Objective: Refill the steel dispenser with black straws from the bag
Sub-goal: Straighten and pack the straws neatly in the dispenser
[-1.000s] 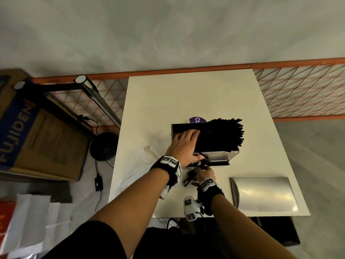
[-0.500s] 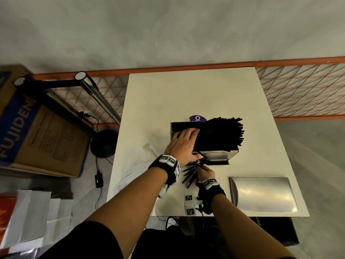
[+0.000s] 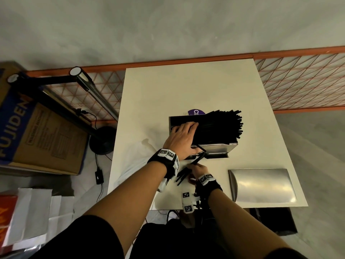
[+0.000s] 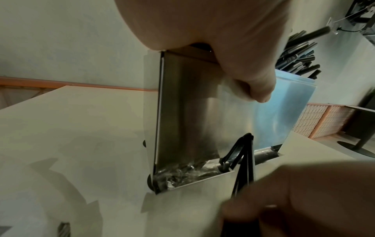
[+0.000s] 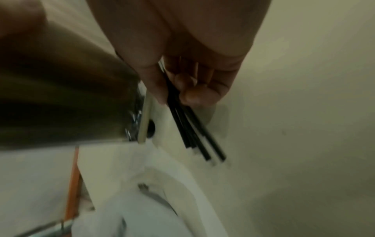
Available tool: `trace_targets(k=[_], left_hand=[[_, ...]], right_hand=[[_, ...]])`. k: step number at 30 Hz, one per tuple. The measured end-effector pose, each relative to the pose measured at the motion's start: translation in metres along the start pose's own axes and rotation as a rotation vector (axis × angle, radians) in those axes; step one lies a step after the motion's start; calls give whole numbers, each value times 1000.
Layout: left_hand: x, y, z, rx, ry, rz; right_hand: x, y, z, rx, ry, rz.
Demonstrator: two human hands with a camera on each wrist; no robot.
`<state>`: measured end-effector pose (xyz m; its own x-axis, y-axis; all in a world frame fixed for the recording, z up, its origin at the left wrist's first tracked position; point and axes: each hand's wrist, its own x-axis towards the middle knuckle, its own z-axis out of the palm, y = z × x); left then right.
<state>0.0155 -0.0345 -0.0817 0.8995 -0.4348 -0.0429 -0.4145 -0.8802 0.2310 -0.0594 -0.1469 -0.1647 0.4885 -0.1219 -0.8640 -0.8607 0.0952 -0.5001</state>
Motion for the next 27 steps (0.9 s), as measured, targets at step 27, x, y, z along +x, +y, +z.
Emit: trace_targets(k=[27], left_hand=[[-14, -26, -79, -868, 280, -252]], right_hand=[[-120, -71, -43, -653, -299, -557]])
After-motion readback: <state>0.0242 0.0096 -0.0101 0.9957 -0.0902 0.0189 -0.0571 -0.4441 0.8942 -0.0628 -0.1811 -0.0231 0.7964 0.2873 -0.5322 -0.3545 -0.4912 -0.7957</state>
